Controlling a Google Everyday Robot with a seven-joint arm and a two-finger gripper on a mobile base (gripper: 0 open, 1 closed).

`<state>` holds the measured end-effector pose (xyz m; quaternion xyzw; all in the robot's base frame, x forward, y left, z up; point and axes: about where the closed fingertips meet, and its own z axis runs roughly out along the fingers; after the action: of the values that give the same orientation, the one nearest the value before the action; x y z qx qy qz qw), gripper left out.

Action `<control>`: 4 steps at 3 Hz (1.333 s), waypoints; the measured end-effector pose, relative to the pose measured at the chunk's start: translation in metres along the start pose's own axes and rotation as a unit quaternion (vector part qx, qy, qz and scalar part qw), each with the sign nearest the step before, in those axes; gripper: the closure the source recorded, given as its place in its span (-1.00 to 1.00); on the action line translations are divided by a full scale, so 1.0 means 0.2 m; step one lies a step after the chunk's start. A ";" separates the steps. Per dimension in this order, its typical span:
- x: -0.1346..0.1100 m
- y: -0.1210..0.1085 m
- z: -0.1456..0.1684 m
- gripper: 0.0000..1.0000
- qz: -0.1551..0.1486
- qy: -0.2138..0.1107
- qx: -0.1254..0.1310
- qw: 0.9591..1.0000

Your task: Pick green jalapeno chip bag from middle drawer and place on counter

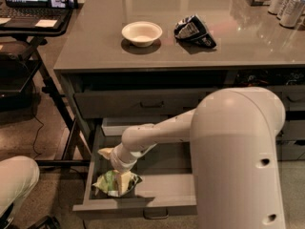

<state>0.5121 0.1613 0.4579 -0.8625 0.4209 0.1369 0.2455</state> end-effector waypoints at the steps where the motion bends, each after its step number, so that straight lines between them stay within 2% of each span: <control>1: 0.07 0.02 0.06 -1.00 0.032 0.011 -0.017 0.999; 2: 0.13 0.03 0.13 -1.00 0.055 0.015 -0.028 0.998; 4: 0.22 0.05 0.27 -1.00 0.074 0.009 -0.047 0.996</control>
Offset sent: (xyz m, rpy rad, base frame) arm 0.0179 -0.0115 -0.0535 -0.0853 0.1193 -0.1193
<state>0.5289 0.1555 0.3893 -0.8405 0.4790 0.1670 0.1902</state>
